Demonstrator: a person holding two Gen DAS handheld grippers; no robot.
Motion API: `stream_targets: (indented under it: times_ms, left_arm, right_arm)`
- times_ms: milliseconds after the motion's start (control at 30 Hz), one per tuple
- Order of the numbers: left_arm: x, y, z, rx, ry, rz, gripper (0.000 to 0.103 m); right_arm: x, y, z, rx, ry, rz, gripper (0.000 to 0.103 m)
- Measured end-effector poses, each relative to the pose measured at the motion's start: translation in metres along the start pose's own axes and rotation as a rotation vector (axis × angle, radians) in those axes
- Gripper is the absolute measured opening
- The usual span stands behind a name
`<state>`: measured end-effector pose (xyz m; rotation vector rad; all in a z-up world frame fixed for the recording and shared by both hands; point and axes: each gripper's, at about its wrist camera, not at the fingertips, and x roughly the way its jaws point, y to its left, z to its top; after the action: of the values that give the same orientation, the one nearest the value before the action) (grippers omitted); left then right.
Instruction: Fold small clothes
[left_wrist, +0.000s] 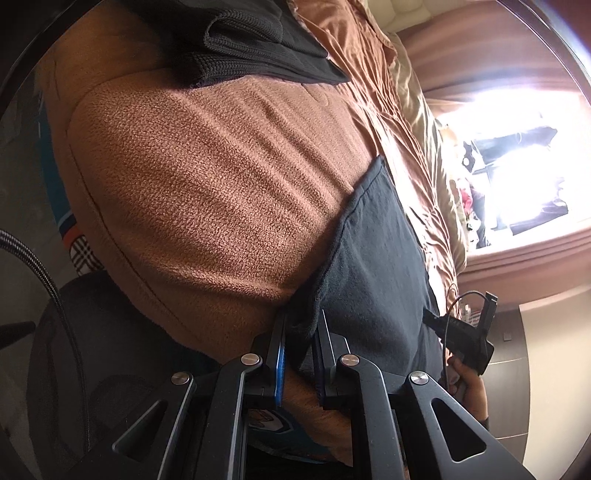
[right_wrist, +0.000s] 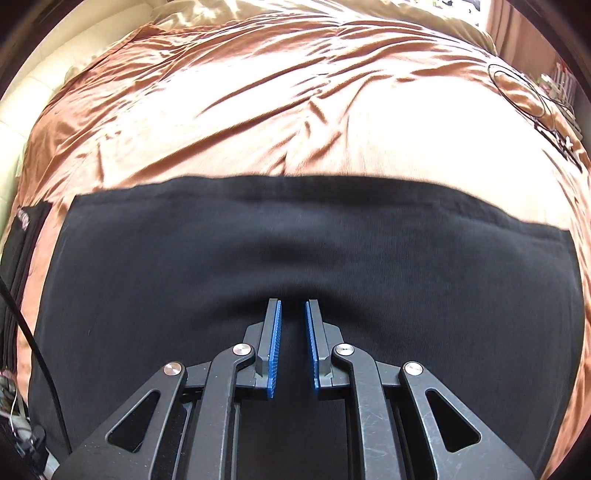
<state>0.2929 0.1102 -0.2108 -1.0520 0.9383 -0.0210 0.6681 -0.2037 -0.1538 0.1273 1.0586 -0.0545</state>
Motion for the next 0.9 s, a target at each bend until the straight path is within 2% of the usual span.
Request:
stream_targets:
  times_ms: [367,467,767,900]
  left_arm:
    - [0.0,-0.003,-0.003,0.005,-0.005,0.013,0.013]
    - [0.001,-0.003,-0.004,0.013,-0.005,0.014,0.012]
    - [0.001,0.007,-0.001,-0.015,0.012,-0.039,0.012]
    - [-0.001,0.01,0.0,-0.021,0.021,-0.059,0.011]
  right_arm:
    - [0.025,0.001,0.041,-0.027,-0.01,-0.036,0.01]
    - [0.027,0.0,0.044,0.003,-0.006,-0.022,0.01]
    - [-0.012,0.01,0.01,-0.03,-0.034,0.007,0.01]
    - [-0.02,0.013,-0.022,-0.058,0.005,0.018,0.01]
